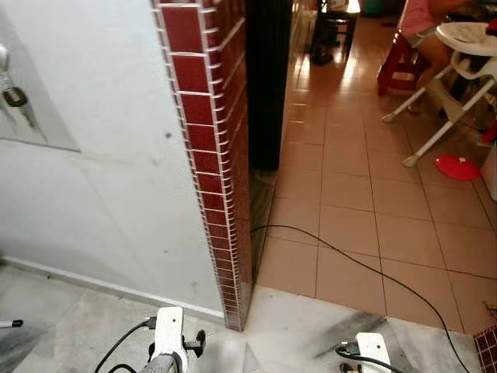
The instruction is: Hang keys on a hook
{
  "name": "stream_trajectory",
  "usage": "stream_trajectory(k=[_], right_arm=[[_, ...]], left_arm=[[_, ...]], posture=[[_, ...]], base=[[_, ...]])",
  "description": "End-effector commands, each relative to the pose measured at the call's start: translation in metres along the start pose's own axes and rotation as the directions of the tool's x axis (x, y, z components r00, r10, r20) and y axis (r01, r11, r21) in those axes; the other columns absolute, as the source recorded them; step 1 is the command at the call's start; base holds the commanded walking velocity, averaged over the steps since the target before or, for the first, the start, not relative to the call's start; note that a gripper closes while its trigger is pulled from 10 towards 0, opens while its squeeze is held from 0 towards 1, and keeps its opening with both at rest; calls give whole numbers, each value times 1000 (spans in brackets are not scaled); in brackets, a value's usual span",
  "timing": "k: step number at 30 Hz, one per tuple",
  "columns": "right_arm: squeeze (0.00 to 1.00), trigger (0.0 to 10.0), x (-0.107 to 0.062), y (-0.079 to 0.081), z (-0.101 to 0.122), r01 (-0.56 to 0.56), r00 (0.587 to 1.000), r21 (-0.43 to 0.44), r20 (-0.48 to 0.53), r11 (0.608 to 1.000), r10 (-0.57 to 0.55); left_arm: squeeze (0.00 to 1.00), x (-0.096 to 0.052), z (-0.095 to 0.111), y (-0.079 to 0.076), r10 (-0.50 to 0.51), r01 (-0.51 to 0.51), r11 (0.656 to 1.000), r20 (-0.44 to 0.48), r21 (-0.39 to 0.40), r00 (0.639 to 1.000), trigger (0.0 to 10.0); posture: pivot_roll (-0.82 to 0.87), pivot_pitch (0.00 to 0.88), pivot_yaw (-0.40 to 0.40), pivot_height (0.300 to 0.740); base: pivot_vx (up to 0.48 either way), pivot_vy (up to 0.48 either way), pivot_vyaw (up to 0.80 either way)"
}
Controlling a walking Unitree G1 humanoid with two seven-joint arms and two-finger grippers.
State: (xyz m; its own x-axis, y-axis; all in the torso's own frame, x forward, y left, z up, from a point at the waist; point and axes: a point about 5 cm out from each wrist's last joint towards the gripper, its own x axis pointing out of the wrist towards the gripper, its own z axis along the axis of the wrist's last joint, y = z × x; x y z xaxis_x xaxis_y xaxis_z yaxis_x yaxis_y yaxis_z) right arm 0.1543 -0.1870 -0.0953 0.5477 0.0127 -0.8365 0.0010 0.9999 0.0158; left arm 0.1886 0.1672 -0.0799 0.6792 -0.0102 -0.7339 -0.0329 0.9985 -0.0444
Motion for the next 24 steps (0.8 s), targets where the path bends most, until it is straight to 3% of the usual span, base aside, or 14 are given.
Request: stream_trajectory(k=[1,24], right_arm=[[0,10000,1,0,2,3,1000,0,1,1000,-3],[0,10000,0,1,1,2,1000,-5,-4,1000,-2]], left_arm=[[0,0,1,3,11,-11,1000,-2,9,1000,10000],[0,0,1,2,6,-6,1000,-1,10,1000,10000]], posture=[[-62,0,-2,740],[-65,0,-2,740]], base=[[0,0,0],[0,0,0]])
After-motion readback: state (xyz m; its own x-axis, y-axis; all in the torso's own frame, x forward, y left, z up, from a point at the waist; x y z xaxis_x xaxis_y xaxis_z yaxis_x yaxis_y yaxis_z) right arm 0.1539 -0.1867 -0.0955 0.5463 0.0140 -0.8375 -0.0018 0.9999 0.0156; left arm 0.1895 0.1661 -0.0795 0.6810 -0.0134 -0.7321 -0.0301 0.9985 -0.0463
